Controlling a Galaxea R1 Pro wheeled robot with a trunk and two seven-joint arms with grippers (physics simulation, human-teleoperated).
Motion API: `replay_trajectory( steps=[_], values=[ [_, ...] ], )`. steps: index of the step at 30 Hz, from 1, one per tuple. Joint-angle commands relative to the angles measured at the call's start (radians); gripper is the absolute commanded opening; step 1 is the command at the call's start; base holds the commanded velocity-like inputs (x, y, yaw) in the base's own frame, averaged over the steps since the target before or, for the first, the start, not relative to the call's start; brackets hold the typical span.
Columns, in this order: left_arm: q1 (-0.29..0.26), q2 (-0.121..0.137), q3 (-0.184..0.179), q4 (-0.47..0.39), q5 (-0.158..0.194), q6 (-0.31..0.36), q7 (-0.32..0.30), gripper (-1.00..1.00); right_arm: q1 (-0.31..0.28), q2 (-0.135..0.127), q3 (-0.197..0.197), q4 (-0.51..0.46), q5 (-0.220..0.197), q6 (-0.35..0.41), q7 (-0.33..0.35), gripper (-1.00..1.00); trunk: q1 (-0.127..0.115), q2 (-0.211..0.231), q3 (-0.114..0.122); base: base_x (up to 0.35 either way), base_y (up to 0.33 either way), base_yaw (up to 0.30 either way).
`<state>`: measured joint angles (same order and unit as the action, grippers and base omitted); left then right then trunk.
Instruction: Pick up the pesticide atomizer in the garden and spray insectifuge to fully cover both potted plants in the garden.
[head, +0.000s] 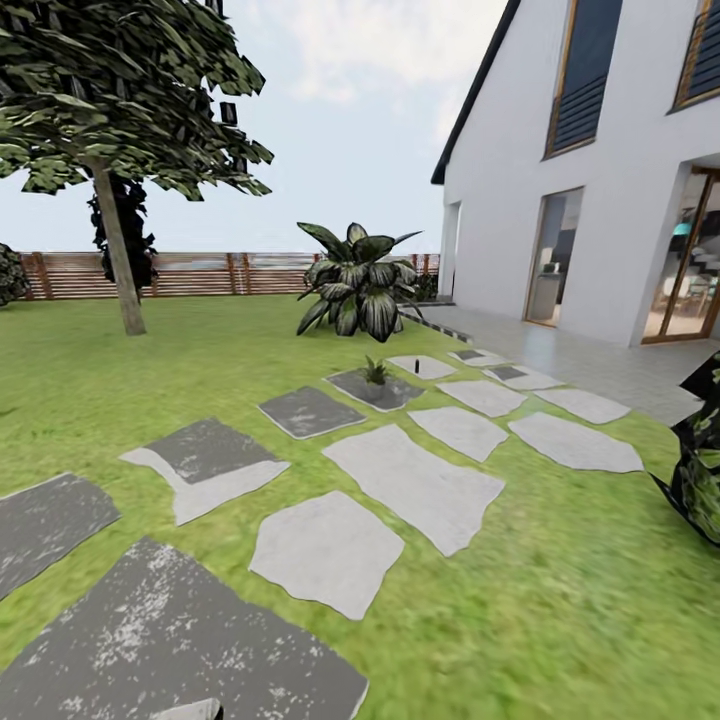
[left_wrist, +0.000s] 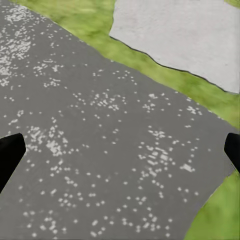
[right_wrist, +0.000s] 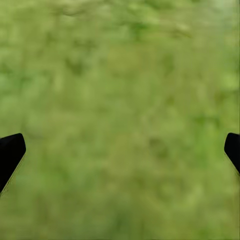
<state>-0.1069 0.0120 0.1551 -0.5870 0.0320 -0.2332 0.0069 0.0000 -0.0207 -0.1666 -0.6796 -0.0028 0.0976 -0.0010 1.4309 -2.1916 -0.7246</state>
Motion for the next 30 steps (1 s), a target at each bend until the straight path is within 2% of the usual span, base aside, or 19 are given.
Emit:
replay_trajectory(
  steps=[1,15,30],
  values=[
    [0.000,0.000,0.000,0.000,0.003,-0.003,0.001,1.00,0.000,0.000,-0.001,-0.002,0.000,0.006,-0.001,1.00,0.000,0.000,-0.001,0.330,-0.073,0.000],
    [0.000,0.000,0.000,0.001,0.003,-0.003,0.001,1.00,0.000,0.005,0.001,-0.004,0.000,0.006,-0.002,1.00,0.000,0.000,-0.001,0.330,-0.018,-0.006],
    [0.000,0.000,-0.002,0.000,0.003,-0.003,0.001,1.00,0.000,0.007,0.001,-0.003,0.000,0.006,-0.004,1.00,0.000,0.000,-0.001,0.332,0.000,-0.140]
  ],
)
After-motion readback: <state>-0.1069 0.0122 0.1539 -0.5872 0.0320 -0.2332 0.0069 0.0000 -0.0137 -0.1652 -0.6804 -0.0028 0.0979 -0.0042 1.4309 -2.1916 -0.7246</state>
